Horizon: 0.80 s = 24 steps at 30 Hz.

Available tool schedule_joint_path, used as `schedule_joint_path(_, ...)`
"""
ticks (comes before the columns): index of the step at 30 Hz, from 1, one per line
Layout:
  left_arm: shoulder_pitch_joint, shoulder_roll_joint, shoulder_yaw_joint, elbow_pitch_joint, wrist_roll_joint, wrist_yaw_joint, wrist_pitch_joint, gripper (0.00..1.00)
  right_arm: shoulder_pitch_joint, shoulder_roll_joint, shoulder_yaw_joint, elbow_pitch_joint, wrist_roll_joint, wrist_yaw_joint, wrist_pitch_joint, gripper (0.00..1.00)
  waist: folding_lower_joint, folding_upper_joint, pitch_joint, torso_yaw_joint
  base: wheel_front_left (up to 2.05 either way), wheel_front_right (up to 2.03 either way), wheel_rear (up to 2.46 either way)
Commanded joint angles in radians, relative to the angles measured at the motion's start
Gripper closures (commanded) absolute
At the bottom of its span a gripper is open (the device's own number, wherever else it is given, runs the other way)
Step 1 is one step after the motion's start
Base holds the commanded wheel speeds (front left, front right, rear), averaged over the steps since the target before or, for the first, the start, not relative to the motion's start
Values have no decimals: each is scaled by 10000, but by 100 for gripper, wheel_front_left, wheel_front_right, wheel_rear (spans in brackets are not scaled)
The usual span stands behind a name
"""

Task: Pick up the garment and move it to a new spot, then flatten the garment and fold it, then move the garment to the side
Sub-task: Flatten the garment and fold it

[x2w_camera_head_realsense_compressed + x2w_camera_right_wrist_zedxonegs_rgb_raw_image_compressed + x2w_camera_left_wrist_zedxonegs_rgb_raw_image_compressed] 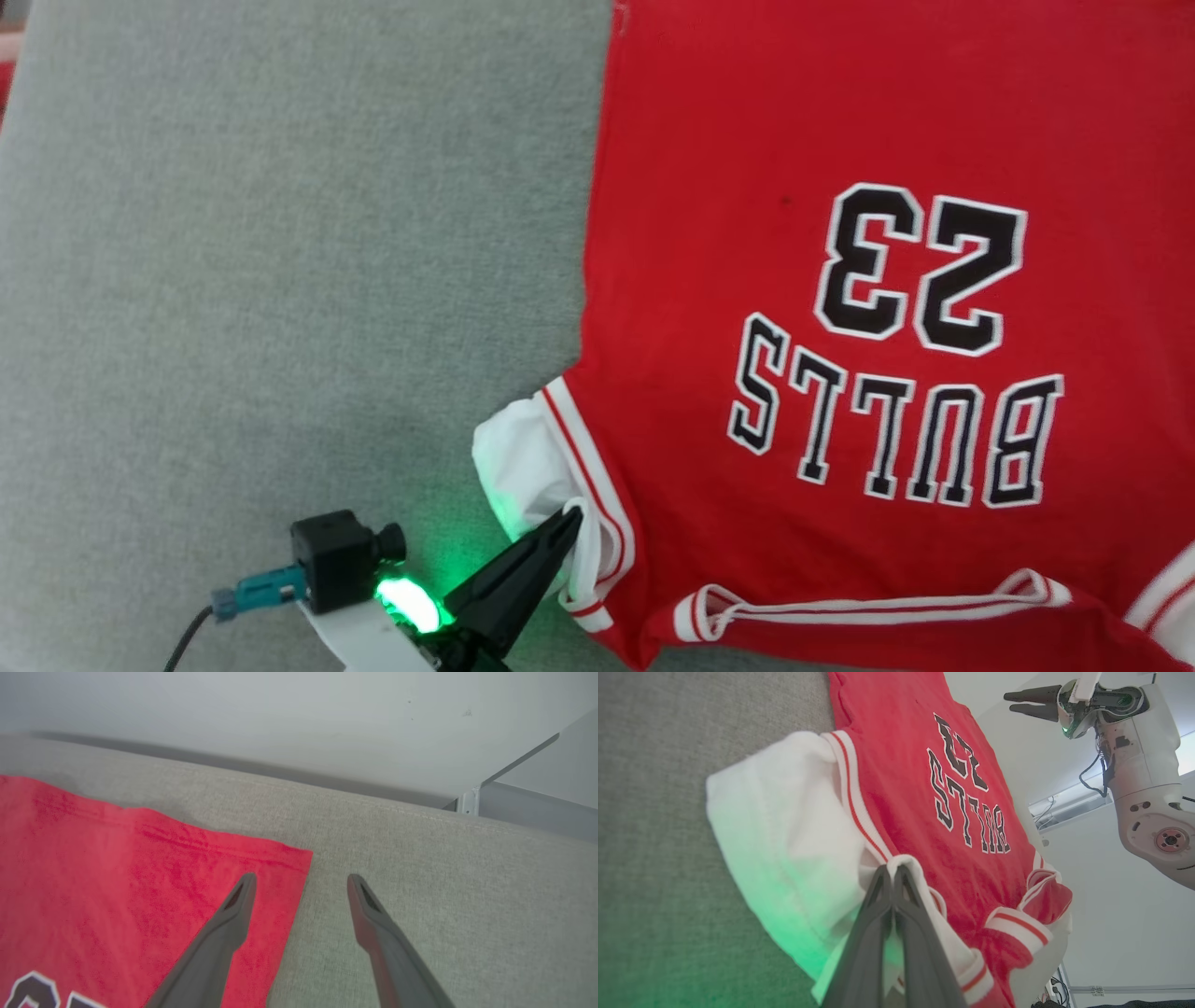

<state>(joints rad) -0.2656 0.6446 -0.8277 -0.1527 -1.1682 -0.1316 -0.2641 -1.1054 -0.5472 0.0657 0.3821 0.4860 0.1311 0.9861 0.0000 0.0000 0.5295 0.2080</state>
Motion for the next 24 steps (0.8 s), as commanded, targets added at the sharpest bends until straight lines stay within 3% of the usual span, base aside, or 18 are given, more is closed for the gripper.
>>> schedule_joint_path(1,-208,-85,-56,-11,72,20,4,100,-458,98,-40,536,-258,-7,250,0,0,0,541,538,0,0,0)
schedule_joint_path(9,-584,-214,-203,118,19,23,5,100,-1744,554,-359,2912,-1328,-9,1520,0,0,0,889,751,0,0,0)
schedule_joint_path(19,-813,-217,-164,122,55,24,5,100,-1654,499,-22,3348,-1390,-9,2371,0,0,0,1011,716,0,0,0)
schedule_joint_path(20,-843,-224,-176,114,52,24,5,100,-1637,496,10,3311,-1342,-7,2387,36,0,0,1019,716,0,0,0)
schedule_joint_path(22,-905,-256,-189,102,40,23,5,100,-1582,434,102,3167,-1281,-7,2165,88,0,0,1014,723,0,0,0)
schedule_joint_path(23,-916,-280,-174,90,46,23,5,100,-1559,405,94,3169,-1276,-9,2104,100,0,0,997,727,0,0,0)
schedule_joint_path(24,-913,-301,-131,92,69,23,5,100,-1519,410,76,3189,-1216,-7,2047,100,0,0,968,726,0,0,0)
